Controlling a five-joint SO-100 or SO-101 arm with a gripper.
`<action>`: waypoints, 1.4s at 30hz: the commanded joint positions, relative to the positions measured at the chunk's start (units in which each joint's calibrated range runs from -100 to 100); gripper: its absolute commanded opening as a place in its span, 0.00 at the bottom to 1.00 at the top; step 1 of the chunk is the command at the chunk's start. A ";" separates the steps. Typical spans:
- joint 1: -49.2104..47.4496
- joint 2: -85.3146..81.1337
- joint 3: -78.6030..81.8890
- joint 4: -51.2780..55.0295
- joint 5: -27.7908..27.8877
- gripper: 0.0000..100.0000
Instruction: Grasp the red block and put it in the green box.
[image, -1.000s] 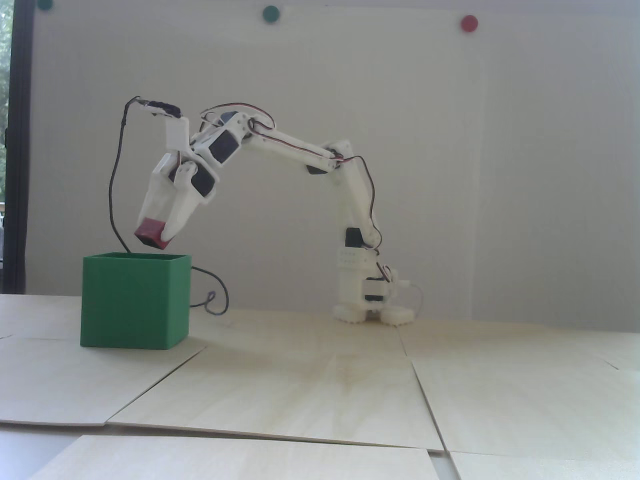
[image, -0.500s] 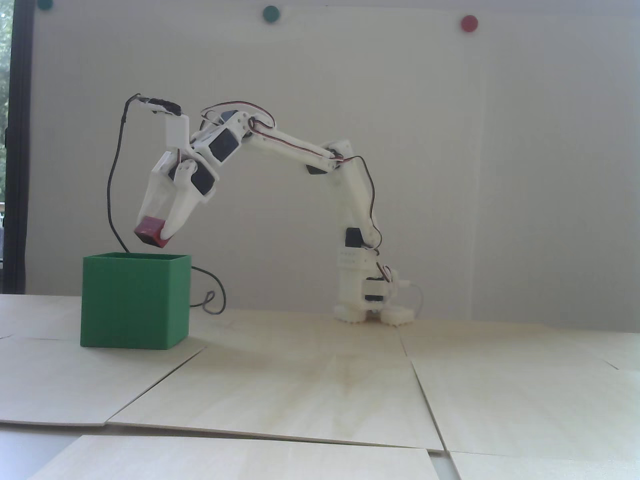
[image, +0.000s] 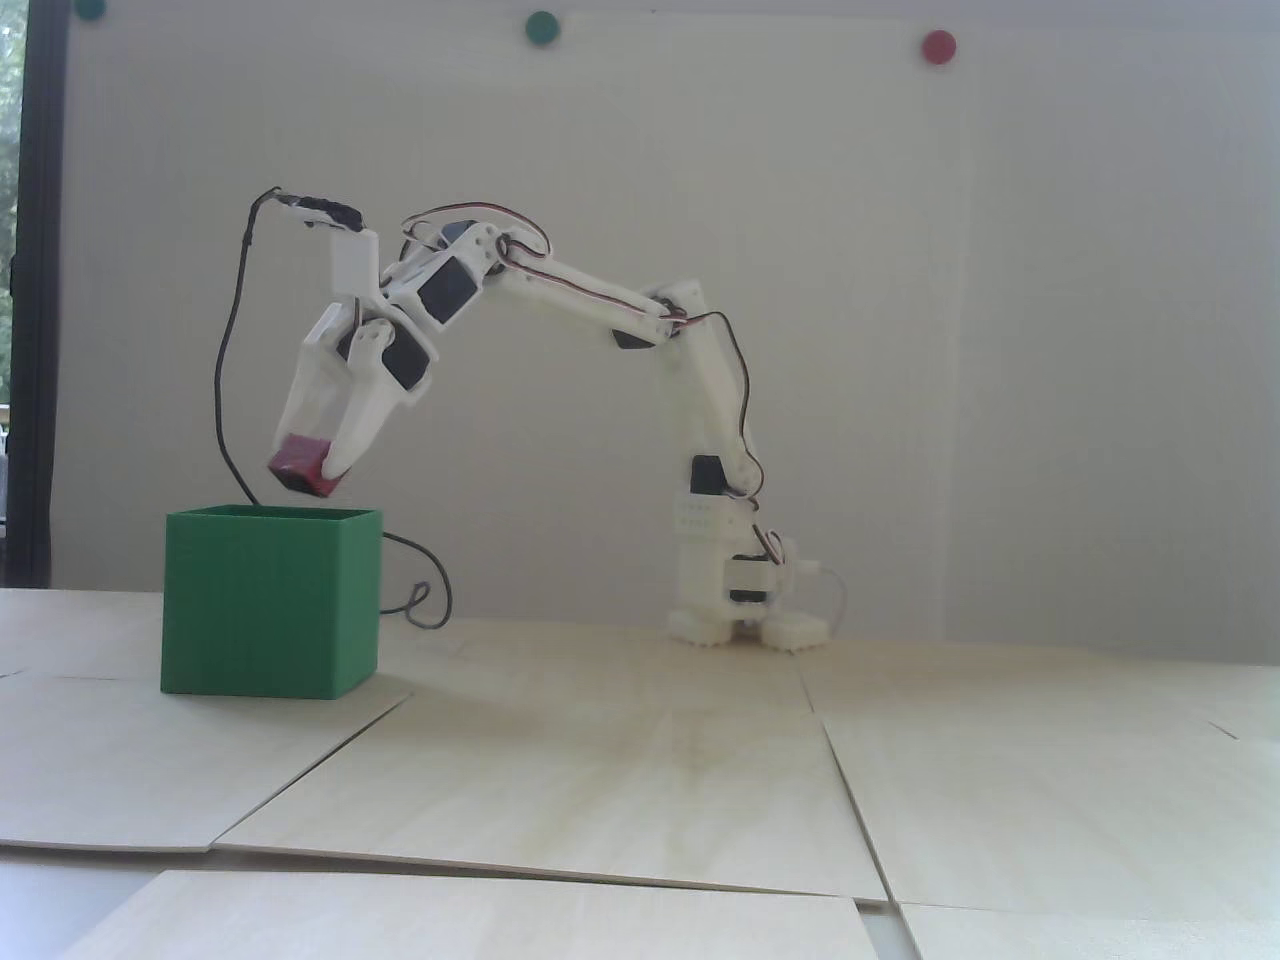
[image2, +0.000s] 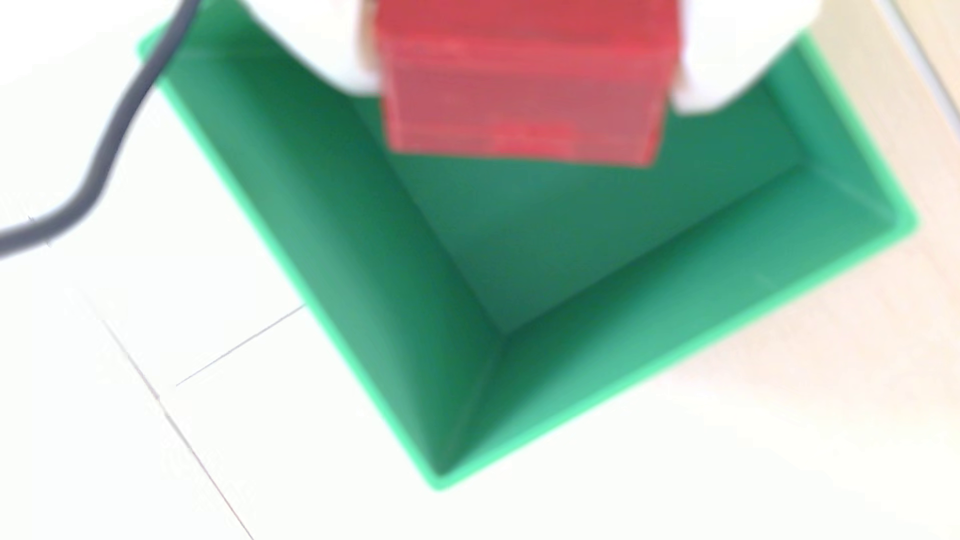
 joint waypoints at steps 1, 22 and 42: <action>0.80 -1.68 -5.37 -1.35 -0.29 0.31; -1.86 -27.90 18.67 -0.25 -8.21 0.03; -24.46 -97.06 117.52 -9.69 -16.74 0.02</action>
